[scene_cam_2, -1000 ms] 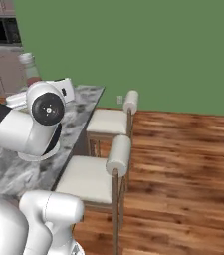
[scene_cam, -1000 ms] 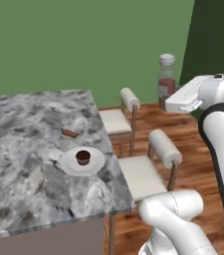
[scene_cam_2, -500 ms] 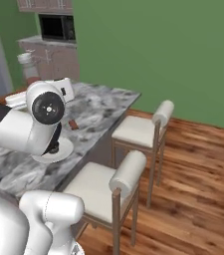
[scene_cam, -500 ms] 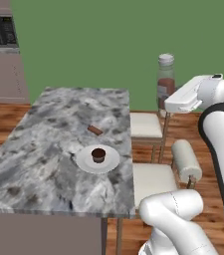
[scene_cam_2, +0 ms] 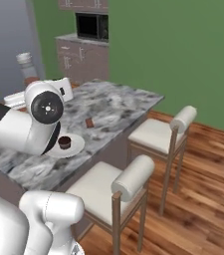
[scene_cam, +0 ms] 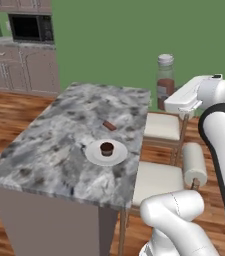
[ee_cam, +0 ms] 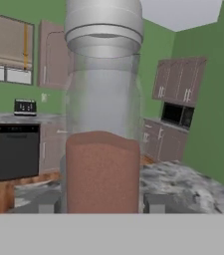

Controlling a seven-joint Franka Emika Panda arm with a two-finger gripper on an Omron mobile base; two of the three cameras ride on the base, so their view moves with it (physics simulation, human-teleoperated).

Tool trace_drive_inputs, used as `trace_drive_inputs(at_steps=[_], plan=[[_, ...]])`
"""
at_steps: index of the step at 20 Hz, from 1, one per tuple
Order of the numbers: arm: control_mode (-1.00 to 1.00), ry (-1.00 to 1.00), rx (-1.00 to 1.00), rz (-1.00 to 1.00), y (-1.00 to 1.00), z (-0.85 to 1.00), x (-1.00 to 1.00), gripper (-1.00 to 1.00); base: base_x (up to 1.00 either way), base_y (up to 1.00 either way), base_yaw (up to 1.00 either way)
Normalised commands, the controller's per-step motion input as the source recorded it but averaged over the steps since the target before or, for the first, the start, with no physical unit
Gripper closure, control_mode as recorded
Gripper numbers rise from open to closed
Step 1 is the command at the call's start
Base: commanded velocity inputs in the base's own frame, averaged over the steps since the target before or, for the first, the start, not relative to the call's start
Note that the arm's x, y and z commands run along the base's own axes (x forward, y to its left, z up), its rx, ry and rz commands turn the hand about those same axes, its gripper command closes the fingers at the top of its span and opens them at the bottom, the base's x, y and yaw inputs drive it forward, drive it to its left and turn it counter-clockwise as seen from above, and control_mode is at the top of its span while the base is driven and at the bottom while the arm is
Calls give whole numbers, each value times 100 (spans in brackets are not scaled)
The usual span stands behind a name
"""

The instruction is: Take the cinnamon bottle from the cabinet and place it on the dining table, next to the plate with the cupcake. Then take the chocolate from the dining counter and place it on the cupcake plate.

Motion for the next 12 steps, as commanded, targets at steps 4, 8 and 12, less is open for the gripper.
trace_drive_inputs(at_steps=[4, 8, 12], plan=[[100, 0, 0, 0, 0, 0, 0, 100, 44, -29, 39], [100, 0, 0, 0, 0, 0, 0, 100, 67, -21, 26], [100, 0, 0, 0, 0, 0, 0, 100, 34, -5, 4]])
